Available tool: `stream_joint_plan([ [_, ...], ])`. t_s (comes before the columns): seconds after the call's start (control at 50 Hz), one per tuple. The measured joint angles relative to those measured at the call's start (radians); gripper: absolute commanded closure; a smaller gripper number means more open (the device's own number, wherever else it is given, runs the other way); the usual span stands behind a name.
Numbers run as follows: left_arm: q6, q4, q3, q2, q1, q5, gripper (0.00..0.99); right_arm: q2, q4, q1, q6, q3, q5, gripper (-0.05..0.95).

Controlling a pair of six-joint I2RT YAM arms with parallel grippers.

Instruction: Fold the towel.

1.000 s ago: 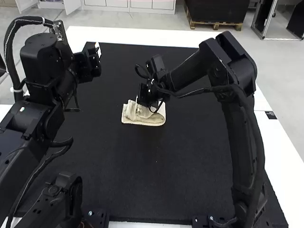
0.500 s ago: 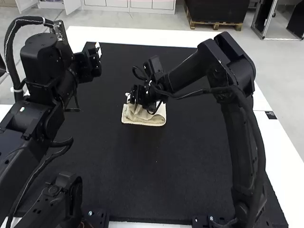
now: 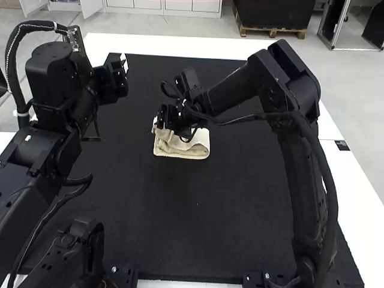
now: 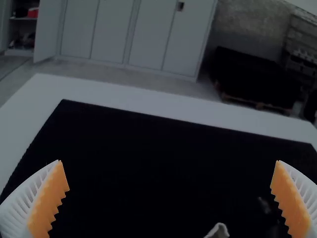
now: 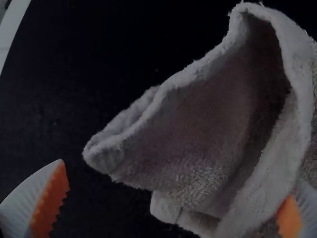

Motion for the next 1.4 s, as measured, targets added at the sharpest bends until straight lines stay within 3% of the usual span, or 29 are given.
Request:
stream_joint_plan([
  [1.02,0.000,0.001,0.000,0.000,0.000,0.000,0.033,0.000,0.001,0.061,0.034,0.064,-0.020,0.00],
  [1.16,0.000,0.001,0.000,0.000,-0.002,0.000,0.033,0.000,-0.008,0.071,0.032,0.067,-0.022,0.04],
  [1.4,0.000,0.001,0.000,0.000,-0.002,0.000,0.034,0.000,-0.015,0.031,0.032,0.066,-0.018,0.04],
])
